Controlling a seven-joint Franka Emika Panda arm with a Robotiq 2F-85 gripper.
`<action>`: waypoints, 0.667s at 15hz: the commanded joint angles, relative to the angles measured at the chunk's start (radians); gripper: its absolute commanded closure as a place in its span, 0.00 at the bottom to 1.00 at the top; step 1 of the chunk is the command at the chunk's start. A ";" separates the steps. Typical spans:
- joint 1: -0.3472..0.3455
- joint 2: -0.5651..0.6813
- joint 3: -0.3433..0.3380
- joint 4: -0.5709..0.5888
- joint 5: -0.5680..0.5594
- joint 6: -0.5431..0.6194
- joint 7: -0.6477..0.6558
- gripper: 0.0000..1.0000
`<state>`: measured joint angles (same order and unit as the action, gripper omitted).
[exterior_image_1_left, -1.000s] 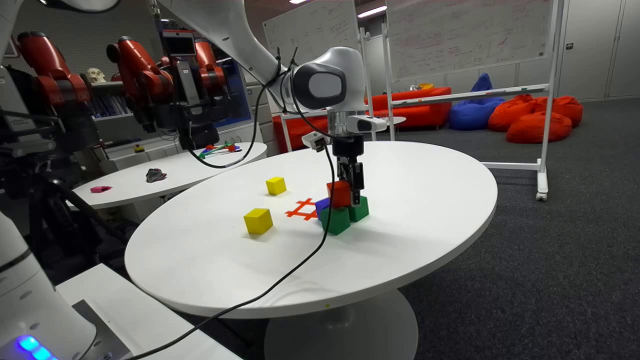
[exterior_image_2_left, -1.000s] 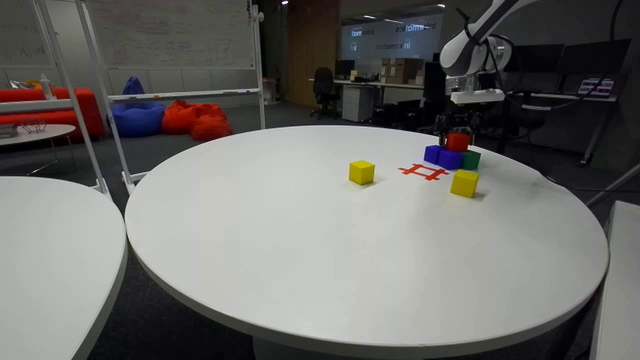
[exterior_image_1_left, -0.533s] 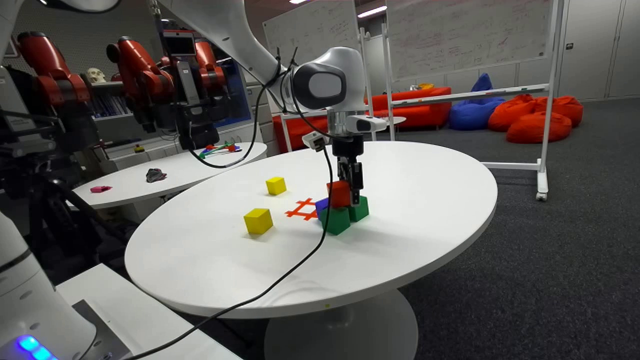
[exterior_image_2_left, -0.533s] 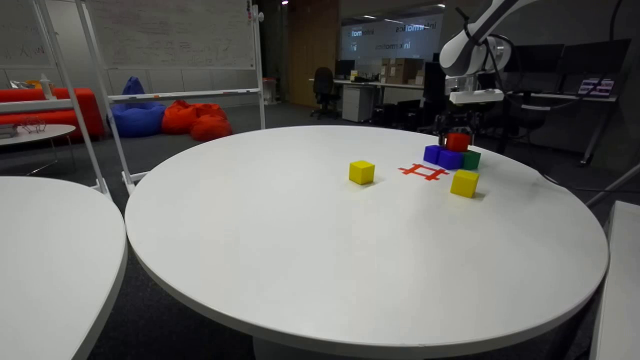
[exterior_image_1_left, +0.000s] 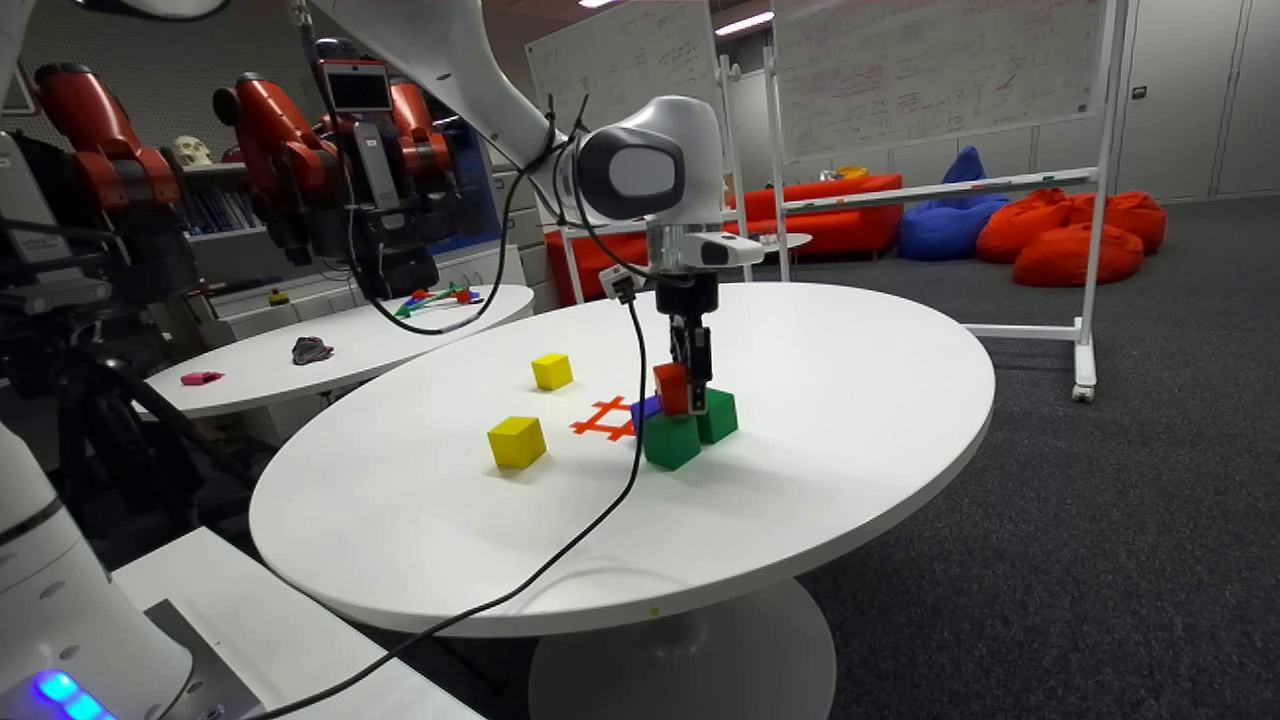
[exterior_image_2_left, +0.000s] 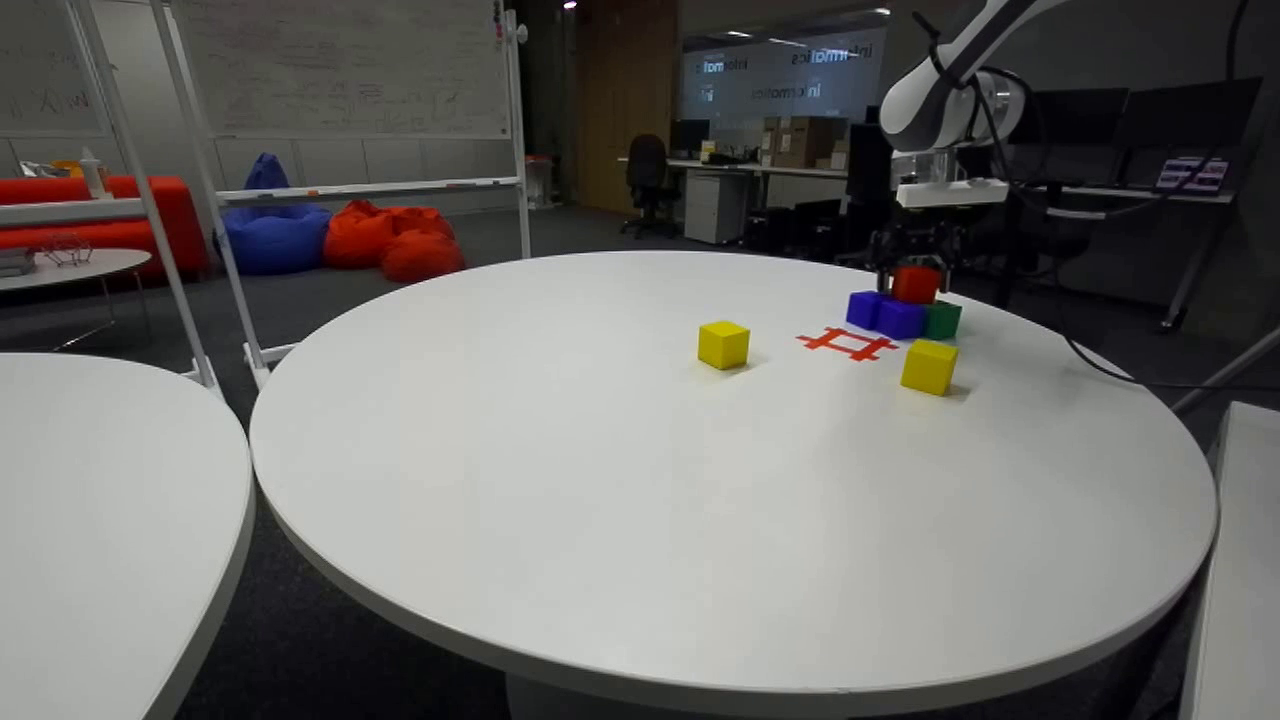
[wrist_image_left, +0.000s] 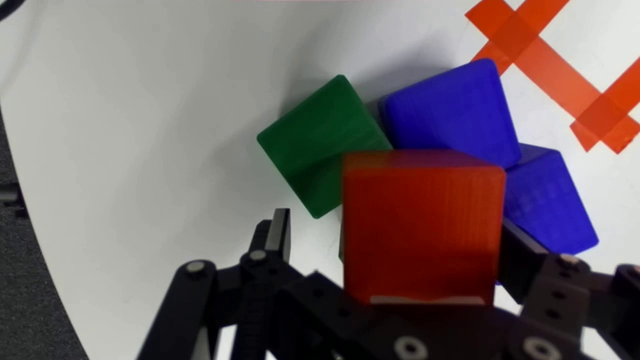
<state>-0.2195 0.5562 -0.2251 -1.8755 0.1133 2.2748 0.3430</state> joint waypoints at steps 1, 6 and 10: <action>0.003 0.001 -0.004 0.001 0.005 -0.004 -0.002 0.00; 0.003 -0.002 -0.004 -0.007 0.010 -0.003 -0.002 0.00; 0.003 -0.009 -0.004 -0.014 0.009 0.016 -0.005 0.00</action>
<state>-0.2195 0.5532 -0.2251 -1.8802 0.1193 2.2749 0.3428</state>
